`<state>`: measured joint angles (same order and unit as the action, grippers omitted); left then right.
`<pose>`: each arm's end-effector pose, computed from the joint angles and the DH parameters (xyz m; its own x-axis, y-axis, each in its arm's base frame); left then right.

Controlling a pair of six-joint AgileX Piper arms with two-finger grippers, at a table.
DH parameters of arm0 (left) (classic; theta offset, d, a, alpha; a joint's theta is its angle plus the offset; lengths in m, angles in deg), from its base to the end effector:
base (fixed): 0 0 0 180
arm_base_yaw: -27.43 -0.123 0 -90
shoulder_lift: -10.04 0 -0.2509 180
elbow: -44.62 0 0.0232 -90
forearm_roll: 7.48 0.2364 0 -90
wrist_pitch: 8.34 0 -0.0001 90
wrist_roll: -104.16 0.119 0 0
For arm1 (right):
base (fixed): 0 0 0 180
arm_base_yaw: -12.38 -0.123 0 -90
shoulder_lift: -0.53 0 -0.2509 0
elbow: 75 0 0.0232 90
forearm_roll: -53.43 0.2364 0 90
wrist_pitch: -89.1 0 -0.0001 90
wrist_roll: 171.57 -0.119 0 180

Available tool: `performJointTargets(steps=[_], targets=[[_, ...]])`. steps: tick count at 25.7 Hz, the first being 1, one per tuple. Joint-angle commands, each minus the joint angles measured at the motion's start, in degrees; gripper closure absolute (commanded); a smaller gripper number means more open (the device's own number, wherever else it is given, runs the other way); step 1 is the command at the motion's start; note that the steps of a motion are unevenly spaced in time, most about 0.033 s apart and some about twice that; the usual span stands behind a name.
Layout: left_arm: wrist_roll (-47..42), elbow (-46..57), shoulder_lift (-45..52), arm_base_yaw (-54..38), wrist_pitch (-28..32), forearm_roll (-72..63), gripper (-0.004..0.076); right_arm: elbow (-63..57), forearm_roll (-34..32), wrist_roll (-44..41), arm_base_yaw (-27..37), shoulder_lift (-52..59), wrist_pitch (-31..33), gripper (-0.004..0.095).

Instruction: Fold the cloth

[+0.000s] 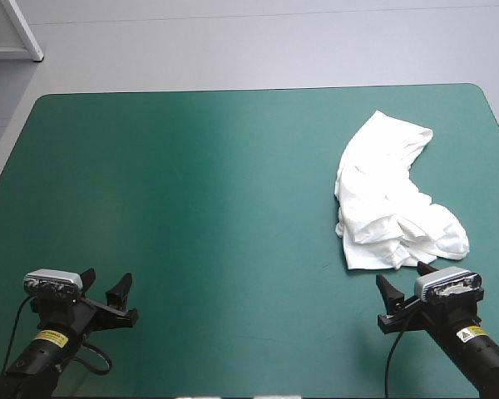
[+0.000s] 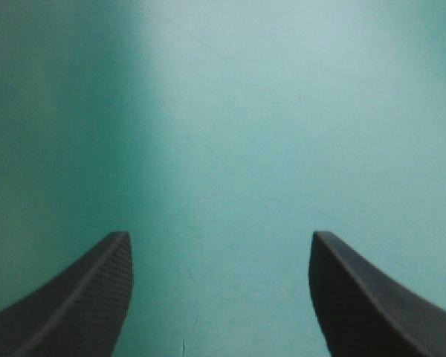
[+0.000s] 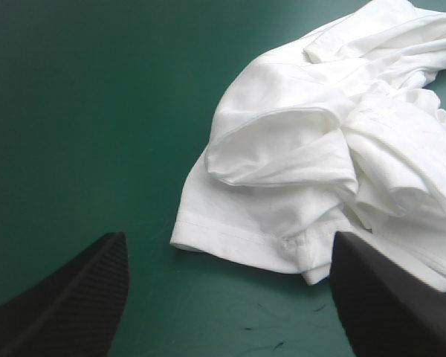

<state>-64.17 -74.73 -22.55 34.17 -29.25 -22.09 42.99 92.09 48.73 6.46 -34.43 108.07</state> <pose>0.1324 -0.0265 0.2205 -0.4032 0.0124 -0.9150 0.1848 0.9804 -0.0682 0.1366 0.0385 0.2174 -0.3559 -0.0917 -0.9300 -0.3086 0.9509 0.0243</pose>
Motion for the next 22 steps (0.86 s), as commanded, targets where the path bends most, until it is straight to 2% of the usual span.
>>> performJointTargets(steps=[1,18,19,20,22], targets=[[0.1,-3.0,-0.5,0.4,2.1,0.4,0.023,1.5,0.8,0.2,-0.3,-0.4,-2.7,0.0194],[0.1,-3.8,-0.5,0.4,0.6,1.4,0.023,3.7,-0.3,1.8,-0.3,-0.4,-3.1,0.0194],[0.1,-4.5,-0.5,0.4,0.0,1.4,0.023,5.8,-1.1,0.9,-0.3,-0.4,-3.1,0.0194],[0.1,-6.8,-0.5,0.4,-2.1,1.4,0.023,10.5,-4.2,-3.9,-0.3,-0.8,-3.4,0.0194],[0.1,-13.0,-1.4,0.4,-6.4,3.2,0.023,21.3,-16.0,-15.5,-0.3,-4.5,-1.5,0.0194]])
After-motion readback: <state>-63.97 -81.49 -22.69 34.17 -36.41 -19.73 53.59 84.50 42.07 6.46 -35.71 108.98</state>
